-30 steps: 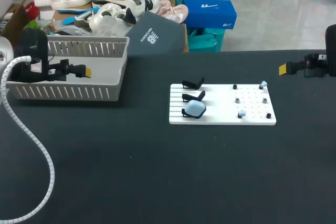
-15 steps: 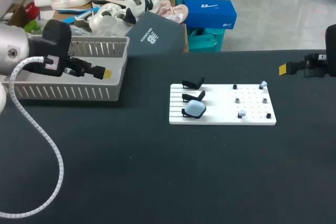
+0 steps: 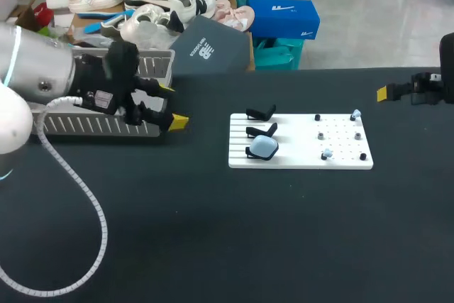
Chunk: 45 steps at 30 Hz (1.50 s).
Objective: Pick up each earbud case from the left stands, insert the matching earbuds, close the lid, and place the case in the box.
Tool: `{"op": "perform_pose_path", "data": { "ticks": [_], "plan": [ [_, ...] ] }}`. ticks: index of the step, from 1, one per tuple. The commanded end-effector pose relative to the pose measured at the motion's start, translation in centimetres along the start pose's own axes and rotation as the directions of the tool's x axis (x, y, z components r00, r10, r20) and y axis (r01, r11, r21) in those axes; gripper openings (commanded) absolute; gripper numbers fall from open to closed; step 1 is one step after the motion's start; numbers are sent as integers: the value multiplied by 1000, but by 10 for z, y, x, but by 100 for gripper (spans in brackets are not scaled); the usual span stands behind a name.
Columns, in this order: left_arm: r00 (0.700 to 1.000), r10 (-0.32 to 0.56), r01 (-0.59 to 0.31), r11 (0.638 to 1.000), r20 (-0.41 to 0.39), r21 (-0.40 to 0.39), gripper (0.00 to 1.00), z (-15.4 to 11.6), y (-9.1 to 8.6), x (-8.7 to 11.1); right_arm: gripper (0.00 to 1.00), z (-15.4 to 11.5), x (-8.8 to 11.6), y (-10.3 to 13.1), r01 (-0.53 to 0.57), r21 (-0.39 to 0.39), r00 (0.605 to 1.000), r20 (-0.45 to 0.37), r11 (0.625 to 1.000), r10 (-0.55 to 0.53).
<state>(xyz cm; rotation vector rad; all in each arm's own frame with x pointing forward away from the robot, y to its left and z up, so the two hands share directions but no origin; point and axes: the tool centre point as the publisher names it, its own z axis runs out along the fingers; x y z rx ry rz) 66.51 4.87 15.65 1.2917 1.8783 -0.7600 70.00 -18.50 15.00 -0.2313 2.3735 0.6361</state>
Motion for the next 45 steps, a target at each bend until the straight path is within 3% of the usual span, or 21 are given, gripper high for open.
{"op": "perform_pose_path", "data": {
  "ticks": [1,13,26,32,45],
  "plan": [
    [997,61,-63,996,43,58,100,18,1,0,100,0,0,0,0,0,1000,0,1000,0],
    [985,169,-172,980,38,97,100,56,-9,3,100,0,0,0,0,0,1000,0,1000,0],
    [975,221,-220,965,13,141,100,93,-20,12,100,0,0,0,0,0,1000,0,1000,0],
    [978,204,-208,972,42,110,100,114,-17,16,100,0,0,0,0,0,1000,0,1000,0],
    [977,201,-208,970,66,124,100,151,-11,23,100,0,0,0,0,0,1000,0,1000,0]
  ]
}}
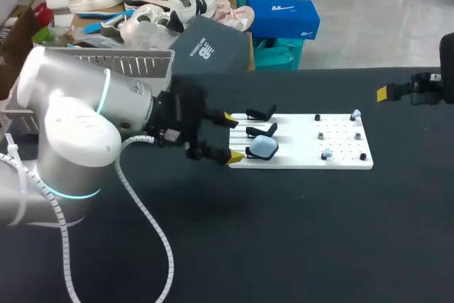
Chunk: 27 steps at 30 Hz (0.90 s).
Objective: Pick up each earbud case from the left stands, insert the matching earbuds, close the lid, and place the case in the box.
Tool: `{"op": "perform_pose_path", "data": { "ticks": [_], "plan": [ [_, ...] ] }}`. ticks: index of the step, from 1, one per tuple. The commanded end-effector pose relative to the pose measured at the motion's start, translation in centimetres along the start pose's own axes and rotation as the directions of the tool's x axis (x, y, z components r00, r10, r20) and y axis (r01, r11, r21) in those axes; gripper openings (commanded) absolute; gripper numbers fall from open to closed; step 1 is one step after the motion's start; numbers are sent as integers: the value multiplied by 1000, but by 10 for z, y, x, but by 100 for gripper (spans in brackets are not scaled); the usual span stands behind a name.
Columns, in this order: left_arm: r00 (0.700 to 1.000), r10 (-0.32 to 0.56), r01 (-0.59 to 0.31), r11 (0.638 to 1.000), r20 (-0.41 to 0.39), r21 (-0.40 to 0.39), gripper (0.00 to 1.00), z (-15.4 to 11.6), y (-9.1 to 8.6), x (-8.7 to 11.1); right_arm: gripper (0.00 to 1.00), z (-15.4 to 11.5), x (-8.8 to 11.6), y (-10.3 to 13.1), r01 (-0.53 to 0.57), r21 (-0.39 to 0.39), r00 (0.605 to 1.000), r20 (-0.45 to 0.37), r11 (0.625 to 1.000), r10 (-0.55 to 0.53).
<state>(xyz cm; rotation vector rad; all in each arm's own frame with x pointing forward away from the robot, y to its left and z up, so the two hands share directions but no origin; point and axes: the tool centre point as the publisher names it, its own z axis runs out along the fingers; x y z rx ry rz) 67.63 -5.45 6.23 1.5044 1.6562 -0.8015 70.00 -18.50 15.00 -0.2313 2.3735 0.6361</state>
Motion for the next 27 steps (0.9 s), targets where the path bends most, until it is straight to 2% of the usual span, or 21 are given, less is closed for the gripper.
{"op": "perform_pose_path", "data": {
  "ticks": [1,12,27],
  "plan": [
    [1000,11,-11,1000,14,3,100,14,7,4,100,0,0,0,0,0,1000,0,1000,0],
    [1000,12,-13,1000,12,22,100,32,14,12,100,0,0,0,0,0,1000,0,1000,0],
    [1000,15,-16,998,13,56,100,48,14,13,100,0,0,0,0,0,1000,0,1000,0]
  ]
}}
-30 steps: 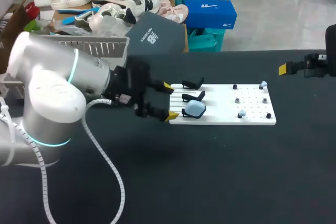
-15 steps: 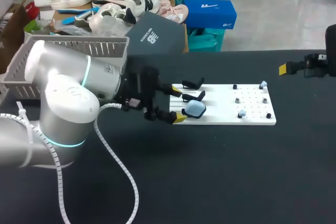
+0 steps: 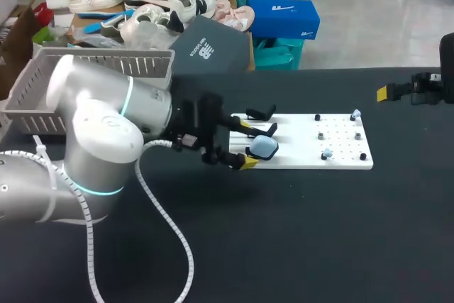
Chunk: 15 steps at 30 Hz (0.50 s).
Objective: Pick up each earbud case from the left stands, insert the matching earbuds, close the lid, and place the case in the box.
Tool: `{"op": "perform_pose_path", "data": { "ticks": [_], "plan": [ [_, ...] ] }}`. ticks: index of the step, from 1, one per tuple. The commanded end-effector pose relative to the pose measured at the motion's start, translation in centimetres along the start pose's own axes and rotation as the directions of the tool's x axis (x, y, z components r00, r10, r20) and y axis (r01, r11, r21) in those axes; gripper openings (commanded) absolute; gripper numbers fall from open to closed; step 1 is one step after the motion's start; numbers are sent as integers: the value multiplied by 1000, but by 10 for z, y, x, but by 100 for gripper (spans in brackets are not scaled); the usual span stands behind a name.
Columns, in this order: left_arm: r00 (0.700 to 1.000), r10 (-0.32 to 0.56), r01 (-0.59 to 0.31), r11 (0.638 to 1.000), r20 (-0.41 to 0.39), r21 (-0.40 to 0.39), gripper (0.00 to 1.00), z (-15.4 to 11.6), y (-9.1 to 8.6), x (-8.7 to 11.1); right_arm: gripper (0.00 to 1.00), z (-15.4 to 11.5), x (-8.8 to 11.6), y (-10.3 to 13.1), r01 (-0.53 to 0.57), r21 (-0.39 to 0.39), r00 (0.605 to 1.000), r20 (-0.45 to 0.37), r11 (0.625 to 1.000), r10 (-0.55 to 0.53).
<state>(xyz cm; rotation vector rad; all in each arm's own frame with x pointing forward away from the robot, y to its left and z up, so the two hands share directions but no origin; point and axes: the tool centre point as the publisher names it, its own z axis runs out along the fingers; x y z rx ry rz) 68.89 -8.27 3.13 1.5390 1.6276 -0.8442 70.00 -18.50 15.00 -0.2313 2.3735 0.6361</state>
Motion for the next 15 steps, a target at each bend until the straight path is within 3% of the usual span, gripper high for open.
{"op": "perform_pose_path", "data": {
  "ticks": [1,12,15],
  "plan": [
    [1000,2,-2,1000,3,13,100,7,6,2,100,0,0,0,0,0,1000,0,1000,0],
    [1000,-2,2,999,4,42,98,14,4,4,100,0,0,0,0,0,1000,0,1000,0],
    [1000,-3,3,999,3,47,90,15,3,4,100,0,0,0,0,0,1000,0,1000,0]
  ]
}}
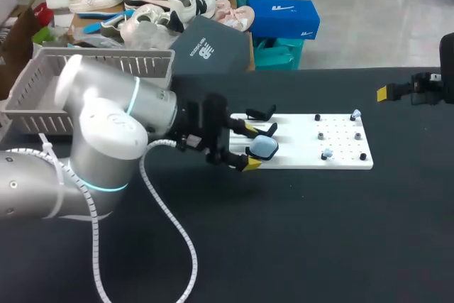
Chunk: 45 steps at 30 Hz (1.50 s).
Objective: Pick up each earbud case from the left stands, insert the matching earbuds, close the lid, and place the case in the box.
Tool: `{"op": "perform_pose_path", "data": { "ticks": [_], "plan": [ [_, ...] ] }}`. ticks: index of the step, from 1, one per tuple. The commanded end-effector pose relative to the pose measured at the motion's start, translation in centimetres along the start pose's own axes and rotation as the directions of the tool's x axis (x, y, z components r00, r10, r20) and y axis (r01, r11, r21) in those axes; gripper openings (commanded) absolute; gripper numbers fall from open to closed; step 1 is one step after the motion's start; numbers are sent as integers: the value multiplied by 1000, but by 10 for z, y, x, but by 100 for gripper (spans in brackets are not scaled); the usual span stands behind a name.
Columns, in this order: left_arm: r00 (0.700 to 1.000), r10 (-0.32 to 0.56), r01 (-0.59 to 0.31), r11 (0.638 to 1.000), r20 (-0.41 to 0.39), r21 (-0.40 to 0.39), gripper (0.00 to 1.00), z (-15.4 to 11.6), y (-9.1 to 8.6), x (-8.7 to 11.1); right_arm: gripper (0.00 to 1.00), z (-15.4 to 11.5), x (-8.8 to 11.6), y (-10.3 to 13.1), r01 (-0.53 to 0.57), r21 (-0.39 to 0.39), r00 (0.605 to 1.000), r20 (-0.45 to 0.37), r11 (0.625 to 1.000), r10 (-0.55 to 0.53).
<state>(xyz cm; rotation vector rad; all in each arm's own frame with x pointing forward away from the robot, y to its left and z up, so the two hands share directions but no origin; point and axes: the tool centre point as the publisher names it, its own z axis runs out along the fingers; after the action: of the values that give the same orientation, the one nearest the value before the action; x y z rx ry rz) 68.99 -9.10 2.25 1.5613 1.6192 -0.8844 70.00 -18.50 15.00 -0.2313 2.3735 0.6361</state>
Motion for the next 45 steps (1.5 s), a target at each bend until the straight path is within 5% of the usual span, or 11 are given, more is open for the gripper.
{"op": "perform_pose_path", "data": {
  "ticks": [1,6,10,14,31,45],
  "plan": [
    [1000,-1,1,1000,-1,9,84,4,3,1,100,0,0,0,0,0,1000,0,1000,0],
    [1000,-12,12,1000,1,13,78,6,5,0,100,0,0,0,0,0,1000,0,1000,0],
    [1000,-13,13,1000,0,13,50,7,7,0,100,0,0,0,0,0,1000,0,1000,0],
    [1000,-15,15,1000,-2,12,43,8,9,1,100,0,0,0,0,0,1000,0,1000,0],
    [1000,-25,25,1000,-10,17,47,10,9,4,100,0,0,0,0,0,1000,0,1000,0],
    [999,-31,32,999,-11,17,28,10,11,5,100,0,0,0,0,0,1000,0,1000,0]
  ]
}}
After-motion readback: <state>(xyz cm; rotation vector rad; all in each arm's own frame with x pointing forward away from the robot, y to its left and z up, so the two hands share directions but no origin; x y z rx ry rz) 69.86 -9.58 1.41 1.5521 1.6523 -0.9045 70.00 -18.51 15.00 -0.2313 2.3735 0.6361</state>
